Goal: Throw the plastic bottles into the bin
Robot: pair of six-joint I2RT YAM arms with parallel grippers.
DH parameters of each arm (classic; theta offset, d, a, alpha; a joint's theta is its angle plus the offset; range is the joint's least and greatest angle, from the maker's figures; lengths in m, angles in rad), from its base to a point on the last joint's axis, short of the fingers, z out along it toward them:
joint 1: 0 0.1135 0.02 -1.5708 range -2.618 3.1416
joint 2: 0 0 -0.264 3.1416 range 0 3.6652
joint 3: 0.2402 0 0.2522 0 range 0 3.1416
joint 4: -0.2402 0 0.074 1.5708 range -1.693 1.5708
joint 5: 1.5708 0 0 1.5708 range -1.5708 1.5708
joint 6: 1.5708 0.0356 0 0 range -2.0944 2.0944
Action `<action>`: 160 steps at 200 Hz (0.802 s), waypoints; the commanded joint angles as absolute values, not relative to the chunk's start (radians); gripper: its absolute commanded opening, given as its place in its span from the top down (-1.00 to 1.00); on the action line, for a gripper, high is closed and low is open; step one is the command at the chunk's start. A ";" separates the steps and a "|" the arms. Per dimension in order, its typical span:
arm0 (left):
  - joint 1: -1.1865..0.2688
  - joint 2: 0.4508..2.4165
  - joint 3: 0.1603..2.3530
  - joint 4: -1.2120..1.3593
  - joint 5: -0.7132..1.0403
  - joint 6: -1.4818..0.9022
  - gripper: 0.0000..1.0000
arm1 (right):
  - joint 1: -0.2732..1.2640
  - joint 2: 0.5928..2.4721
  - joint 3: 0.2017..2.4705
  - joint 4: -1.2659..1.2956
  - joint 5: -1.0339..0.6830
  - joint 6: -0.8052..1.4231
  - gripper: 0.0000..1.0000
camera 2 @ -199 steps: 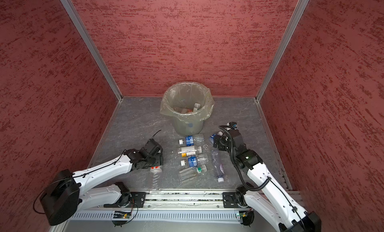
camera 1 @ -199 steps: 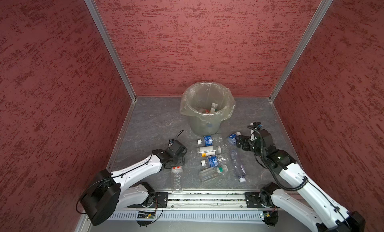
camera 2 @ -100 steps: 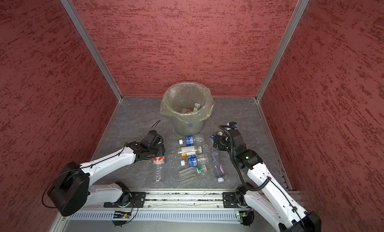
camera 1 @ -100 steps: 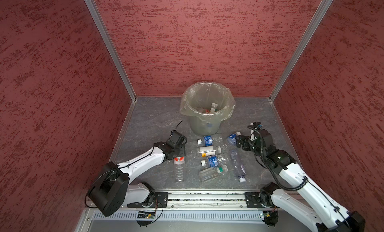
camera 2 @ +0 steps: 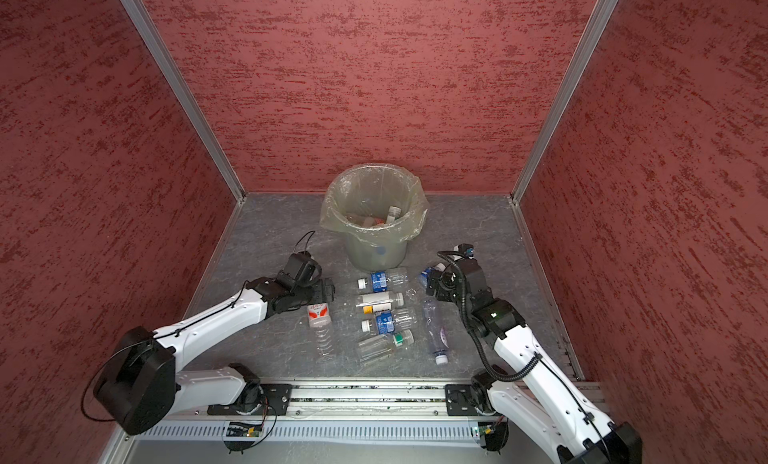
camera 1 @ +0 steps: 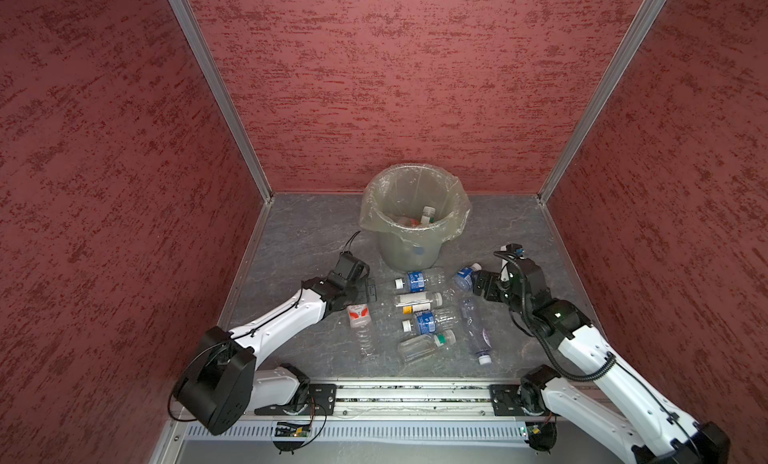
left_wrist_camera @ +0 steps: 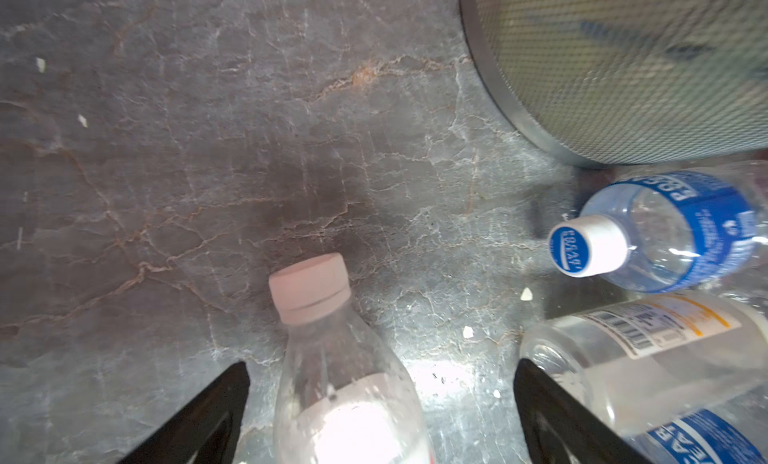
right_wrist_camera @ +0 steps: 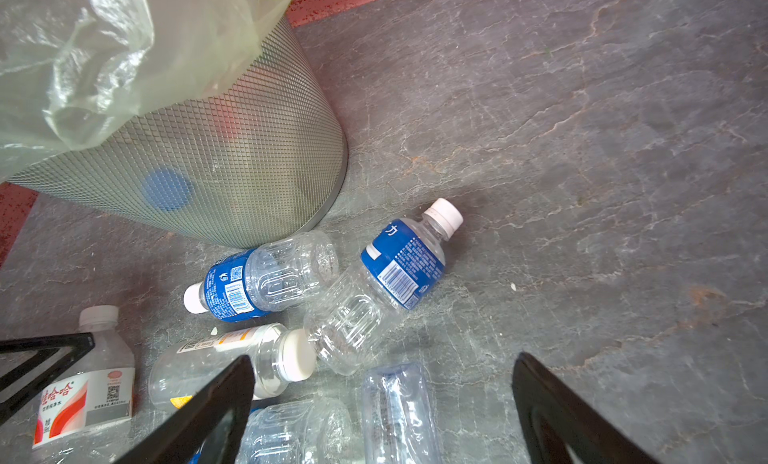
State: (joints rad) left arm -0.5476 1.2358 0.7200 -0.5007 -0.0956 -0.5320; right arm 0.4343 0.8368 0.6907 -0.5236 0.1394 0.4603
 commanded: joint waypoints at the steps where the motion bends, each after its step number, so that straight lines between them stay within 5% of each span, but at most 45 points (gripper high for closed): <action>1: -0.564 1.185 0.692 -0.575 -0.108 -0.575 -0.99 | 0.425 0.834 0.687 -0.505 0.157 0.465 -0.95; 89: -0.723 1.097 0.641 -0.697 -0.190 -0.790 -1.00 | 0.425 0.836 0.688 -0.502 0.147 0.465 -0.95; 160: -0.796 1.221 0.697 -0.712 -0.195 -0.848 -0.95 | 0.425 0.840 0.690 -0.502 0.142 0.463 -0.95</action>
State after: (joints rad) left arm -0.7757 1.1843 0.6579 -0.6956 -0.1692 -0.8188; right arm 0.4343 0.8371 0.6907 -0.5232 0.1387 0.4599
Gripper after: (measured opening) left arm 0.980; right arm 0.974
